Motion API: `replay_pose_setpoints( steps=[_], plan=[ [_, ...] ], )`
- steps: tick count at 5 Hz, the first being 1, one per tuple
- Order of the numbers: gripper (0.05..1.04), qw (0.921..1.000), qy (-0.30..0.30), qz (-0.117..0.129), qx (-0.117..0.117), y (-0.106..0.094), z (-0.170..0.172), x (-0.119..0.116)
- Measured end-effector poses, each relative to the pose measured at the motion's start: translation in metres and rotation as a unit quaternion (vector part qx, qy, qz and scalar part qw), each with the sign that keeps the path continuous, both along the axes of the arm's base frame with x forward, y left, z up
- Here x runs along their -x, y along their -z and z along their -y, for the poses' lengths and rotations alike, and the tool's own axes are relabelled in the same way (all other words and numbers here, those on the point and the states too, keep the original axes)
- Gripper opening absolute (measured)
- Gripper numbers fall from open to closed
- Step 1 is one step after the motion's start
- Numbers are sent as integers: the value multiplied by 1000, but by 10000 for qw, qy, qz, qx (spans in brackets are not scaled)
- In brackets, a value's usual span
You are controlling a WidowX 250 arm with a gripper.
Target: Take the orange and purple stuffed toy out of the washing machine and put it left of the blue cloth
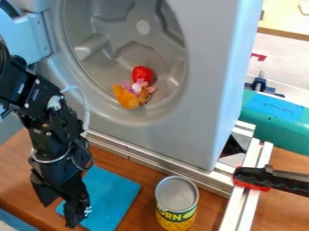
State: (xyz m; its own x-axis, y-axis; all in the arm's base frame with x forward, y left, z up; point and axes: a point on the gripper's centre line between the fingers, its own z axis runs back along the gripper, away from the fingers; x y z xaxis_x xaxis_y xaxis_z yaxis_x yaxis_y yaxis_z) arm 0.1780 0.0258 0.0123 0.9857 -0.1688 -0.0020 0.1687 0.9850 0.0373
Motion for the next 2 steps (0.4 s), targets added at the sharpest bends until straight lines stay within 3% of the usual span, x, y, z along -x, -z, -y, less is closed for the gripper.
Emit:
replay_pose_setpoints(
  steps=[1, 2],
  plan=[
    [1001, 10000, 14, -61, 6, 1, 0, 1],
    [1001, 9992, 44, 394, -39, -25, -12, -31]
  ],
)
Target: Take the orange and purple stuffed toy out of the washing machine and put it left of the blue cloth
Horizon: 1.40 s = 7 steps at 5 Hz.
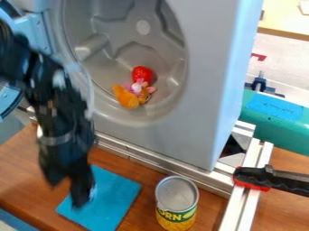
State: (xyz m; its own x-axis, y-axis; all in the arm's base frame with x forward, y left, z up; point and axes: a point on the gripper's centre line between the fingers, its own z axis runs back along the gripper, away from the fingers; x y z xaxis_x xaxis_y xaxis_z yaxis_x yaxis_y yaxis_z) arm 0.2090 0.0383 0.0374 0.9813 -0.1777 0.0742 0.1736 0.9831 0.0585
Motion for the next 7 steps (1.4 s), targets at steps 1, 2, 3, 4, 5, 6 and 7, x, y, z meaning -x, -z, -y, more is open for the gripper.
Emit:
replay_pose_setpoints(
  steps=[1, 2, 3, 4, 5, 6, 7],
  plan=[
    [1001, 9982, 23, 593, -69, -27, -20, -30],
    [1001, 9938, 31, 1077, -282, -50, -30, -56],
    [1001, 9873, 78, 1560, -278, -65, -31, -77],
    [1001, 9804, 56, 1939, -352, -82, -35, -96],
    [1001, 9752, 43, 2193, -295, -90, -33, -105],
    [1001, 9759, 111, 2156, -312, -89, -34, -119],
    [1001, 9792, 80, 2022, -139, -76, -31, -130]
  ],
)
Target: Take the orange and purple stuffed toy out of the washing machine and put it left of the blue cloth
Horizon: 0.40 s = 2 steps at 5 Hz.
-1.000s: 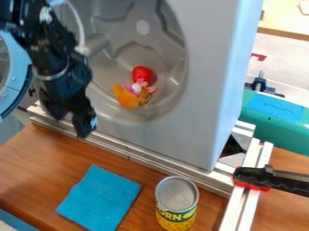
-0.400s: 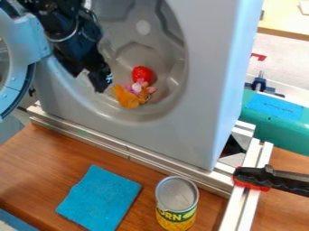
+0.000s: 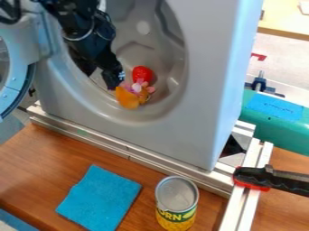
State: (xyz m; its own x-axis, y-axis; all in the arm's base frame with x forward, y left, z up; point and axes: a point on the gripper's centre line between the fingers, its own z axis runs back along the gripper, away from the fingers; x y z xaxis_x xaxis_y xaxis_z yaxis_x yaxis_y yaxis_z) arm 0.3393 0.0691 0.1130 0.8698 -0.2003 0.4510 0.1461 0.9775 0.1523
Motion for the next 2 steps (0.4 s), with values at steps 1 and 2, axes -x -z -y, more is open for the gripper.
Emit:
replay_pose_setpoints(
  steps=[1, 2],
  plan=[
    [1001, 9998, 22, -128, 115, 13, 0, -13],
    [1001, 9993, 8, -309, 195, 28, 1, -25]
  ],
)
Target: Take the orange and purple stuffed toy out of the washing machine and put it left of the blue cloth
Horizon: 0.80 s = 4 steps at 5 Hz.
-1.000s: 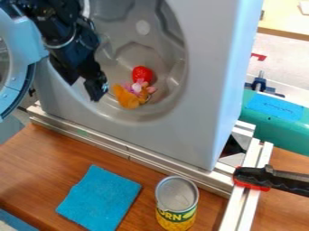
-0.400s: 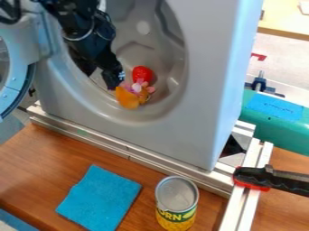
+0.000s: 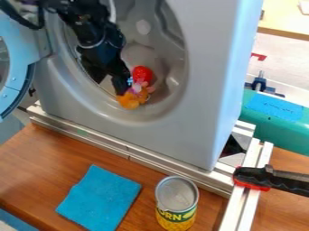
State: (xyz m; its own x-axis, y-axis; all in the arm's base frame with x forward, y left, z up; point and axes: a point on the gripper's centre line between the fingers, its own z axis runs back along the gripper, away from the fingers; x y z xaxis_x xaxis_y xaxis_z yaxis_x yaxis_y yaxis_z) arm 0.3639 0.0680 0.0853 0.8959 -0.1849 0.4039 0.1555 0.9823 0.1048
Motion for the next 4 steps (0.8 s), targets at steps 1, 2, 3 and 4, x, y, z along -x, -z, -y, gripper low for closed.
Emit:
replay_pose_setpoints(
  steps=[1, 2, 3, 4],
  plan=[
    [1001, 9997, 3, -172, 190, 13, 8, -9],
    [1001, 9991, -14, -227, 350, 17, 10, -19],
    [944, 9983, -75, -366, 450, 27, 10, -24],
    [708, 9978, -131, -471, 439, 33, 9, -24]
  ],
)
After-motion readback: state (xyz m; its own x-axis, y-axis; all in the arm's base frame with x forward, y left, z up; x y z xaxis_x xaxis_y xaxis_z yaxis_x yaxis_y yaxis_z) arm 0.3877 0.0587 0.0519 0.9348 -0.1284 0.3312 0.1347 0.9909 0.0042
